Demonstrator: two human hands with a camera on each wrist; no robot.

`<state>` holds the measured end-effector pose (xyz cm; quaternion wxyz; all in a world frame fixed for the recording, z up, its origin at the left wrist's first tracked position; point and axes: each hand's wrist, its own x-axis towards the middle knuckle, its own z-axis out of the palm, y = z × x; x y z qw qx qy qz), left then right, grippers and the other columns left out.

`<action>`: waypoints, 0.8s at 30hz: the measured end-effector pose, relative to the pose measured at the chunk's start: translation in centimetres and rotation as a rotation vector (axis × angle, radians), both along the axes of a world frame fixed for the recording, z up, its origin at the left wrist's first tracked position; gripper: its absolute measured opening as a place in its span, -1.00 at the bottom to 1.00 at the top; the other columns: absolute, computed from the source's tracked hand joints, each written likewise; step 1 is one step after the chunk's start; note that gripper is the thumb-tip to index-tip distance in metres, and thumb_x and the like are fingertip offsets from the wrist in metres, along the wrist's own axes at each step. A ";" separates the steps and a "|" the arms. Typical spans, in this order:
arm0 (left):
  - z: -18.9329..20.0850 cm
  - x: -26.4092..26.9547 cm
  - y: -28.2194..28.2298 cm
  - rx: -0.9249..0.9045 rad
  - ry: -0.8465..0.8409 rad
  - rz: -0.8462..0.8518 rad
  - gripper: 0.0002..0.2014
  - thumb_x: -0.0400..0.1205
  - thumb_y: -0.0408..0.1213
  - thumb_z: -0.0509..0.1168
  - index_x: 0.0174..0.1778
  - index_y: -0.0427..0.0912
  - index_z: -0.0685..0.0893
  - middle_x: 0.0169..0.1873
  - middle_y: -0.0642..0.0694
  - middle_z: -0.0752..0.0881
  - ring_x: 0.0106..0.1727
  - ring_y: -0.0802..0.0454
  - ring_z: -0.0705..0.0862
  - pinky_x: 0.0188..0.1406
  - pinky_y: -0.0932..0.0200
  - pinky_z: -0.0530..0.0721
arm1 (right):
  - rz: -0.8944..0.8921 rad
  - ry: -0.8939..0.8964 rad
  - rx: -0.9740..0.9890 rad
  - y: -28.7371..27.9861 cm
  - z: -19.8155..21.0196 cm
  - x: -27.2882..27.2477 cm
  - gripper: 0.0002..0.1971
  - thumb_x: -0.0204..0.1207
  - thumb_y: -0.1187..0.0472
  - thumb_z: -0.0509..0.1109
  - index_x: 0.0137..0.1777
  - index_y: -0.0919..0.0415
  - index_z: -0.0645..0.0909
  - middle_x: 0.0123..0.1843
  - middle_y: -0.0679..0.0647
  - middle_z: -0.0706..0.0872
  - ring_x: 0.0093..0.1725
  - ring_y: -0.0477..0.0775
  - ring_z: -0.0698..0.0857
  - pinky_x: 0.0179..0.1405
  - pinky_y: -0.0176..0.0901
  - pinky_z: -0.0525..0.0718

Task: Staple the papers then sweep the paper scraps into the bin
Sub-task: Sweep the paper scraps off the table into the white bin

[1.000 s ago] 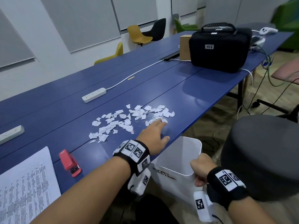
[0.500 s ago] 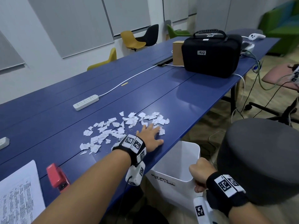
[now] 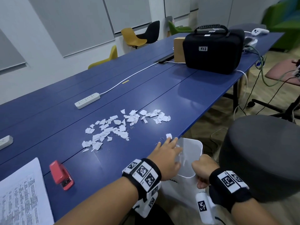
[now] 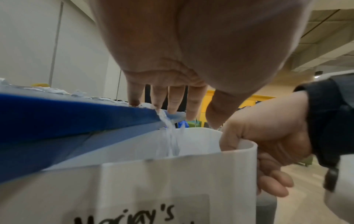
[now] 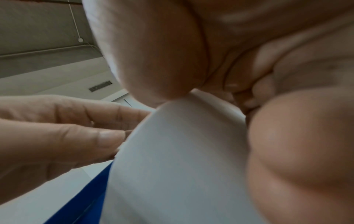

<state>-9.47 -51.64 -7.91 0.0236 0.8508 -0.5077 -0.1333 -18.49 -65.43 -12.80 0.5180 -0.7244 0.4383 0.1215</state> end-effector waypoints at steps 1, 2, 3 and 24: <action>-0.2 -0.3 0.2 -0.009 -0.005 -0.028 -0.48 0.70 -0.12 0.15 0.62 -0.05 0.32 0.73 -0.10 0.09 0.74 -0.10 -0.03 0.69 -0.24 0.01 | -0.001 -0.002 0.004 0.0 0.0 0.0 -0.76 0.48 0.36 0.17 0.08 0.40 0.56 -0.37 0.39 0.66 -0.63 0.27 0.68 -0.59 -0.08 0.69; -0.4 -0.5 0.4 -0.023 0.000 -0.053 -0.47 0.70 -0.12 0.16 0.63 -0.01 0.30 0.73 -0.07 0.11 0.75 -0.08 -0.02 0.69 -0.22 -0.01 | -0.002 -0.004 0.007 0.1 0.1 -0.1 -0.78 0.48 0.36 0.17 0.03 0.40 0.58 -0.38 0.39 0.66 -0.63 0.27 0.68 -0.57 -0.06 0.69; -0.5 -0.6 0.5 -0.044 0.014 -0.073 -0.46 0.70 -0.12 0.17 0.64 0.02 0.28 0.73 -0.04 0.13 0.75 -0.05 -0.01 0.70 -0.19 -0.02 | -0.005 -0.007 0.011 0.1 0.1 -0.1 -0.80 0.47 0.36 0.17 -0.01 0.40 0.58 -0.39 0.39 0.66 -0.63 0.28 0.68 -0.54 -0.04 0.71; 1.4 0.6 0.2 -0.276 0.352 0.128 -0.47 0.66 -0.10 0.29 0.58 -0.04 0.45 0.48 -0.09 0.60 0.51 0.02 0.55 0.51 0.04 0.50 | -0.026 -0.006 0.027 -0.7 -1.0 -0.3 -0.77 0.49 0.37 0.15 0.05 0.40 0.58 -0.33 0.39 0.60 -0.63 0.21 0.58 -0.57 -0.11 0.55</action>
